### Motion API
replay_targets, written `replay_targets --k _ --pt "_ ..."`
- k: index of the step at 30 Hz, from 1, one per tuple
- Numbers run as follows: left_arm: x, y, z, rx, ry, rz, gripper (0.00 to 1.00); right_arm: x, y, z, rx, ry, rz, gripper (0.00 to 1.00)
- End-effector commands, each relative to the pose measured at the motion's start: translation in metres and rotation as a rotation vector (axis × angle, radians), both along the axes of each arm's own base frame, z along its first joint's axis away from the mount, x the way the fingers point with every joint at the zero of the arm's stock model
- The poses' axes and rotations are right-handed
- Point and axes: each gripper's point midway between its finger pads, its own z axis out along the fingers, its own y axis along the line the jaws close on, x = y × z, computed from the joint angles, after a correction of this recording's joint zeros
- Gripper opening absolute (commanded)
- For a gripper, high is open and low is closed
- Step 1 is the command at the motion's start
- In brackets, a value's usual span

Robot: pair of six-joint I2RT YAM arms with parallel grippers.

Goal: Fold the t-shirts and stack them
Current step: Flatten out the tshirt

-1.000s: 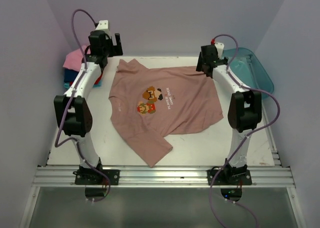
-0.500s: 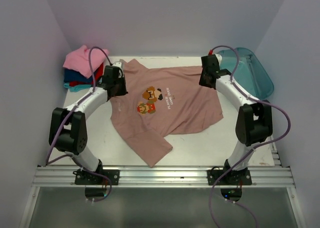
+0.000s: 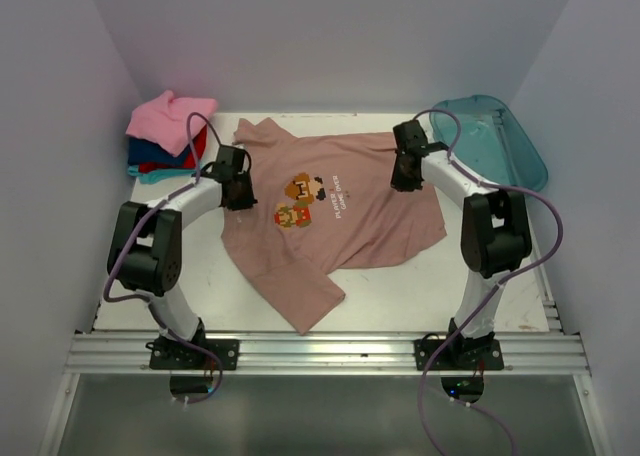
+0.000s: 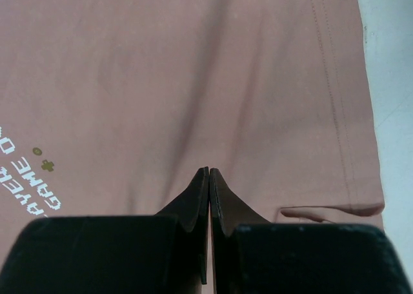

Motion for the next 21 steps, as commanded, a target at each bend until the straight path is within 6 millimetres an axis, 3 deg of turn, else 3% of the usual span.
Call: replay_targets --k 1,7,12,17,18,19,21 --pt "-0.016 0.003 -0.022 0.003 0.082 0.037 0.0 -0.001 0.006 0.013 0.028 -0.023 0.003 0.0" --pt "-0.031 0.021 -0.037 0.08 0.157 0.105 0.0 -0.004 0.002 0.028 0.019 -0.046 0.003 0.0" --pt "-0.026 0.055 -0.04 0.172 0.182 0.212 0.0 -0.011 0.0 0.037 0.016 -0.058 0.006 0.0" --pt "-0.002 0.096 -0.035 0.194 0.175 0.345 0.0 -0.022 -0.004 0.035 0.006 -0.042 0.01 0.0" --pt "0.001 0.1 -0.042 0.203 0.197 0.353 0.0 -0.024 -0.006 0.035 0.004 -0.041 0.007 0.0" --pt "0.02 0.102 -0.031 0.201 0.161 0.358 0.0 -0.026 -0.005 0.034 0.006 -0.037 0.01 0.0" --pt "0.028 0.109 -0.036 0.23 0.192 0.363 0.0 -0.029 -0.007 0.036 0.005 -0.037 0.01 0.0"
